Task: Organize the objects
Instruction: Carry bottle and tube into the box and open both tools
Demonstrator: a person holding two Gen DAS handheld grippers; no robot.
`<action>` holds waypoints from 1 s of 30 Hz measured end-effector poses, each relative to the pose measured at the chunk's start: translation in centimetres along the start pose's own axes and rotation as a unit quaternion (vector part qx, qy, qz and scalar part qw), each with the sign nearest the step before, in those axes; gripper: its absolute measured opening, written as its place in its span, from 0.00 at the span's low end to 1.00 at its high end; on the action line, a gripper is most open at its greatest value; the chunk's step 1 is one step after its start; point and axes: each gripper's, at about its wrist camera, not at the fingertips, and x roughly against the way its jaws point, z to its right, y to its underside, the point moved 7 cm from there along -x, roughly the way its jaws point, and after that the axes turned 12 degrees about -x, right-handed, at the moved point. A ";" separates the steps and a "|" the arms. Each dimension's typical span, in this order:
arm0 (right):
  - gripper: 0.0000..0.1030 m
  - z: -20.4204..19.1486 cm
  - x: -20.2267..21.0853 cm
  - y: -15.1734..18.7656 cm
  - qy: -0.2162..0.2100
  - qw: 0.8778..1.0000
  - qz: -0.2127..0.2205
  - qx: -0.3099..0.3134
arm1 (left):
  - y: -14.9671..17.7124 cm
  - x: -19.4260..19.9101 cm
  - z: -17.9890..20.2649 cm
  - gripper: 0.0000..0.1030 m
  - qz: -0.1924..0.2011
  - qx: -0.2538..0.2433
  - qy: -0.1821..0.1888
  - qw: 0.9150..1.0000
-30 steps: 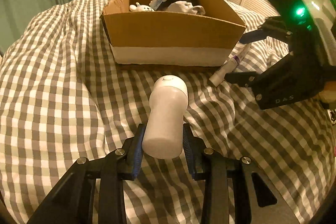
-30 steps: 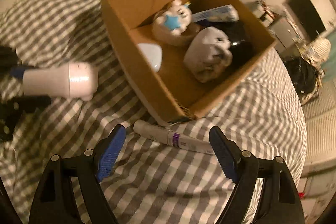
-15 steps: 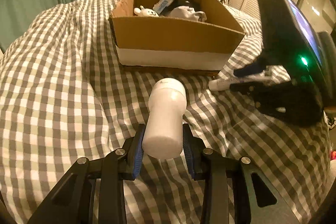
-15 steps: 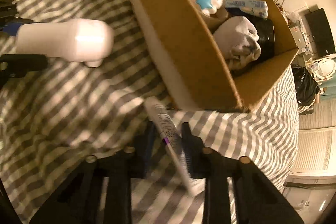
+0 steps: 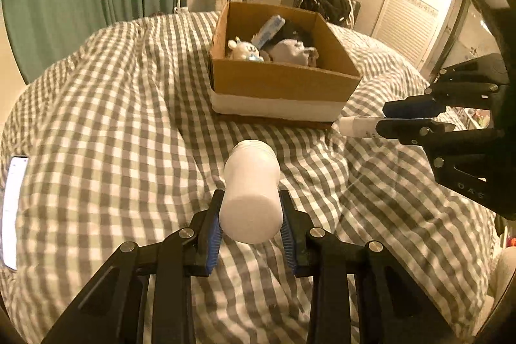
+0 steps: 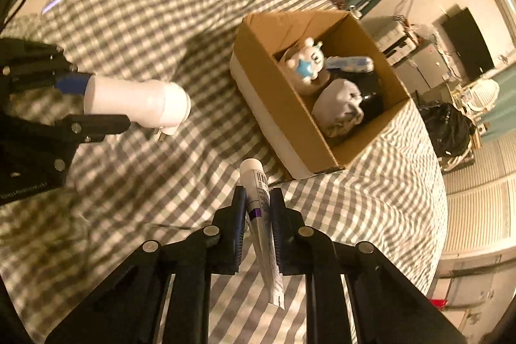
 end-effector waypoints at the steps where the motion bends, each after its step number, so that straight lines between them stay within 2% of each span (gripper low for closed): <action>1: 0.14 -0.1 0.8 0.0 0.001 1.000 0.006 -0.004 | -0.1 0.6 0.0 0.31 0.003 -0.002 -0.001 1.000; 9: 0.14 1.3 6.5 -1.7 0.043 0.997 0.052 -0.027 | -3.7 5.7 0.3 0.31 0.056 -0.012 -0.010 0.998; 17: 0.14 3.4 13.3 -5.3 0.057 0.986 0.139 -0.077 | -10.5 10.1 0.2 0.31 0.114 -0.032 -0.033 0.992; 21: 0.13 4.9 14.7 -7.1 0.078 0.972 0.192 -0.111 | -14.0 10.0 -0.4 0.31 0.128 -0.037 -0.049 0.990; 26: 0.13 7.5 14.2 -9.5 0.057 0.956 0.230 -0.174 | -17.9 8.6 -1.2 0.31 0.137 -0.041 -0.058 0.988; 30: 0.13 10.0 12.4 -11.4 0.034 0.946 0.241 -0.212 | -20.9 6.5 -1.5 0.31 0.139 -0.051 -0.064 0.987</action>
